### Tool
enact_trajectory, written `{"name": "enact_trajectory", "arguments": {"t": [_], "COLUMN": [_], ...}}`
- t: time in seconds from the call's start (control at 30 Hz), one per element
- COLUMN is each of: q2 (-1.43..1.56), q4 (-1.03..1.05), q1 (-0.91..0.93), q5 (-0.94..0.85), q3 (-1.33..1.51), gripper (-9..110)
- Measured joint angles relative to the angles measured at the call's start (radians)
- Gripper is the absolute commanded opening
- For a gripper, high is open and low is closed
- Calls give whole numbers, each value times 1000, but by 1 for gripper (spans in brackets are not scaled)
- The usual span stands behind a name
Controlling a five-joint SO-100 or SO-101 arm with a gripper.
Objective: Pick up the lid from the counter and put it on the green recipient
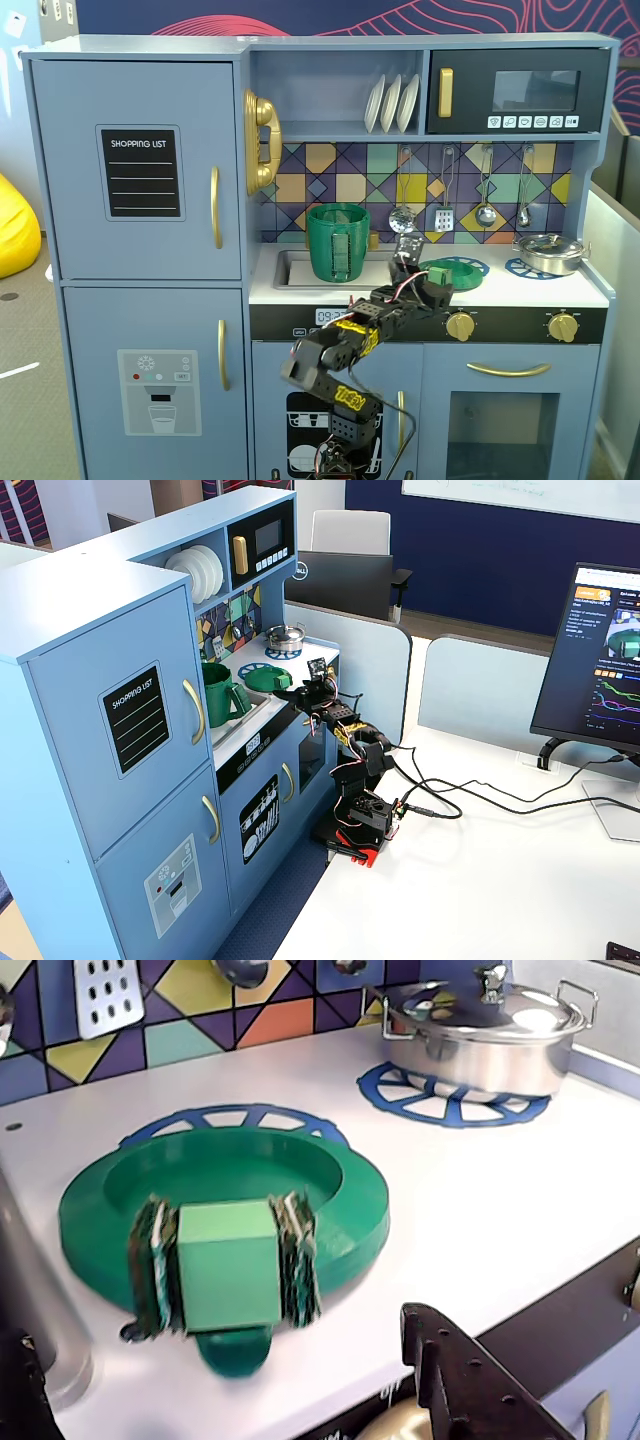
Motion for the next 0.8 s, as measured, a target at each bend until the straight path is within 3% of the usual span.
{"name": "enact_trajectory", "arguments": {"t": [0.53, 0.63, 0.77, 0.8], "q2": [-324, -334, -336, -336], "q4": [-11, -11, -11, -11], "q1": [-18, -43, -60, -60], "q5": [17, 18, 15, 8], "q3": [-278, -290, -291, -291], "gripper": [34, 25, 0, 0]}}
